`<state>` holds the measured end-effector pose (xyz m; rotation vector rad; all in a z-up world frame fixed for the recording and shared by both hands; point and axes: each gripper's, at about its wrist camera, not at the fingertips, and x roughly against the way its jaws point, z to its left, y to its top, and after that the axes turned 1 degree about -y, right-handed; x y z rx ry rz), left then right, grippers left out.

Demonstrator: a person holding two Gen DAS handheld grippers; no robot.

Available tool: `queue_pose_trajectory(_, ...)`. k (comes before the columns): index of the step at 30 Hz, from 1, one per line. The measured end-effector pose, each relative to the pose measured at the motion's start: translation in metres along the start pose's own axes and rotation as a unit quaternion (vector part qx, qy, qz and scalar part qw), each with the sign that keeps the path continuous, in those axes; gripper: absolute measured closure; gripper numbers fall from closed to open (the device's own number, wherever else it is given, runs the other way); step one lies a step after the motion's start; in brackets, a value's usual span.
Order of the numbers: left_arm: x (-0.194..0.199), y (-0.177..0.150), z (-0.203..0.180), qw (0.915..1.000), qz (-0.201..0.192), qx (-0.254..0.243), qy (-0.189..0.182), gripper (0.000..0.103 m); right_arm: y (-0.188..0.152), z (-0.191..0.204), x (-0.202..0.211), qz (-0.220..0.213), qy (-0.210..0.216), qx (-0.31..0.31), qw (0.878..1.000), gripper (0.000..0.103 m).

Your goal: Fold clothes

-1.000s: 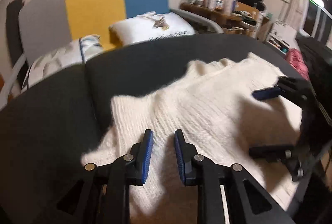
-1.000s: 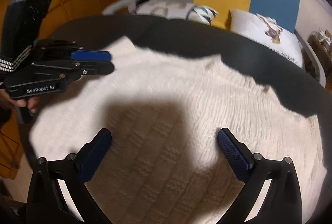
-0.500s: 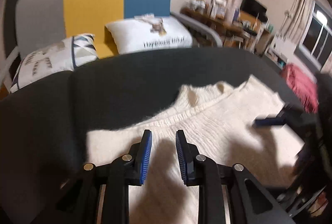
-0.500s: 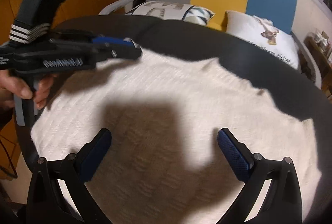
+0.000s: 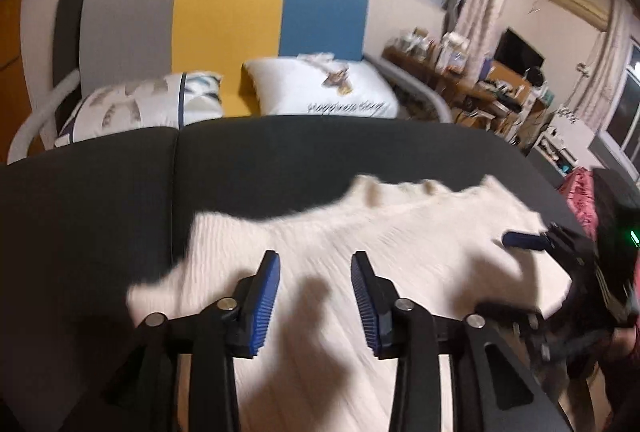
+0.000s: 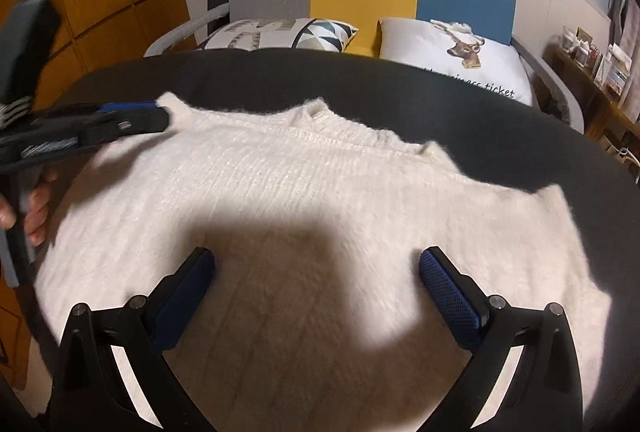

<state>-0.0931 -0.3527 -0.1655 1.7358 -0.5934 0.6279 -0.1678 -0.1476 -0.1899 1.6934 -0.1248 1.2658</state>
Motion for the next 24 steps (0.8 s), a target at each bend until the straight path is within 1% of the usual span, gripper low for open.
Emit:
queue_pose_trajectory(1,0.010,-0.007,-0.004,1.0000,-0.005,0.001,-0.005,0.065,-0.004,-0.004,0.010,-0.001,-0.008,-0.001,1.000,0.000)
queue_pose_trajectory(3,0.020,-0.030,-0.011,0.9997,0.005,0.016,-0.018,0.064,-0.017,-0.015,0.027,0.000,-0.024,-0.007,1.000,0.000)
queue_pose_trajectory(4,0.022,-0.040,-0.014,0.9997,0.011,0.017,-0.013,0.063,-0.026,-0.021,0.035,0.002,-0.031,-0.012,0.999,0.000)
queue_pose_trajectory(6,0.021,-0.062,-0.016,0.9995,0.023,0.022,0.004,0.063,-0.047,-0.033,0.043,0.023,-0.041,-0.029,0.998,0.000)
queue_pose_trajectory(8,0.020,-0.078,-0.015,0.9993,0.017,0.031,0.009,0.063,-0.070,-0.049,0.038,0.068,-0.046,-0.061,0.995,0.000)
queue_pose_trajectory(9,0.023,-0.081,-0.015,0.9993,0.017,0.031,0.010,0.063,-0.080,-0.052,0.037,0.071,-0.048,-0.070,0.994,0.000)
queue_pose_trajectory(11,0.031,-0.087,-0.016,0.9994,0.017,0.029,0.012,0.063,-0.090,-0.044,0.045,0.042,-0.058,-0.064,0.995,0.000)
queue_pose_trajectory(13,0.038,-0.093,-0.016,0.9994,0.017,0.028,0.014,0.063,-0.093,-0.035,0.046,0.041,-0.074,-0.065,0.994,0.000)
queue_pose_trajectory(15,0.045,-0.099,-0.016,0.9994,0.017,0.027,0.015,0.063,-0.092,-0.033,0.047,0.052,-0.075,-0.069,0.993,0.000)
queue_pose_trajectory(18,0.055,-0.108,-0.017,0.9994,0.017,0.025,0.018,0.063,-0.094,-0.031,0.054,0.068,-0.059,-0.059,0.994,0.000)
queue_pose_trajectory(20,0.065,-0.115,-0.018,0.9993,0.017,0.026,0.022,0.063,-0.101,-0.028,0.063,0.070,-0.033,-0.042,0.996,0.000)
queue_pose_trajectory(22,0.077,-0.120,-0.019,0.9989,0.016,0.033,0.030,0.063,-0.111,-0.032,0.083,0.071,0.022,-0.038,0.997,0.000)
queue_pose_trajectory(24,0.088,-0.119,-0.021,0.9990,0.002,0.038,0.022,0.063,-0.124,-0.043,0.106,0.067,0.087,-0.046,0.993,0.000)
